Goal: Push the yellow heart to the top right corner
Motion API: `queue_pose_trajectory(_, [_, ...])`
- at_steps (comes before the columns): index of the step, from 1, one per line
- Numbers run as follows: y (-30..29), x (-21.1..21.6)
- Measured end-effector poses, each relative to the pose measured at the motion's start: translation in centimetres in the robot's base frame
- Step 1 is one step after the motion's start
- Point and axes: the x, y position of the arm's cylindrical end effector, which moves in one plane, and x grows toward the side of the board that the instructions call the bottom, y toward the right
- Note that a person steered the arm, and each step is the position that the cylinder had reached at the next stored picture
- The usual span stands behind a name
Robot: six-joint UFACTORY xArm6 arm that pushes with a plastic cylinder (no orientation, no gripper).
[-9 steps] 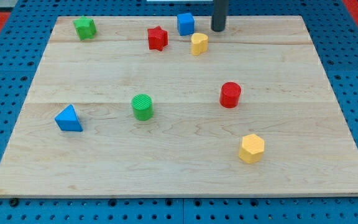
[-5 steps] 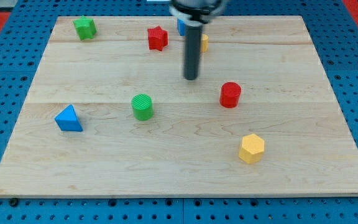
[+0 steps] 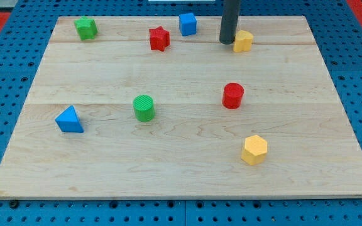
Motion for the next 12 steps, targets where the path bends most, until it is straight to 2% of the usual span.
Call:
queue_pose_trajectory(4, [3.1,3.0])
queue_pose_trajectory(6, [7.4,-0.7])
queue_pose_trajectory(8, [9.4,-1.5])
queue_pose_trajectory(10, [9.8,-0.1])
queue_pose_trajectory(12, [12.4,-1.5])
